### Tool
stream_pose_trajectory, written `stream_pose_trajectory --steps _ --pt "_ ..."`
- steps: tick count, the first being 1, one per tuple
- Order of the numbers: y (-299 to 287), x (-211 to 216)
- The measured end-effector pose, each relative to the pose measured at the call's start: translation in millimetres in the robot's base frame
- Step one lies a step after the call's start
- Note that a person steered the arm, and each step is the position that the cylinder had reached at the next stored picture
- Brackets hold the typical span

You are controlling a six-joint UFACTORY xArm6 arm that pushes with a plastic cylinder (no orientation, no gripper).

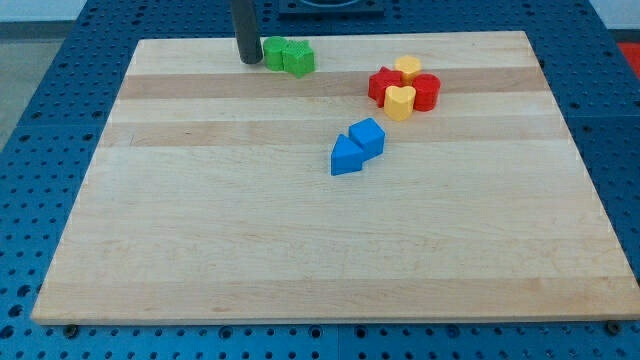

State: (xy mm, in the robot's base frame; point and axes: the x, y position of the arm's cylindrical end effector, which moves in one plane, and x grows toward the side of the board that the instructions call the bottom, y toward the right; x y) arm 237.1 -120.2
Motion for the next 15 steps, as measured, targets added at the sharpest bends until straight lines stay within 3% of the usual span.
stream_pose_trajectory --steps 4,11,15 --pt "13 -30" --pt "81 -30" --pt "107 -8"
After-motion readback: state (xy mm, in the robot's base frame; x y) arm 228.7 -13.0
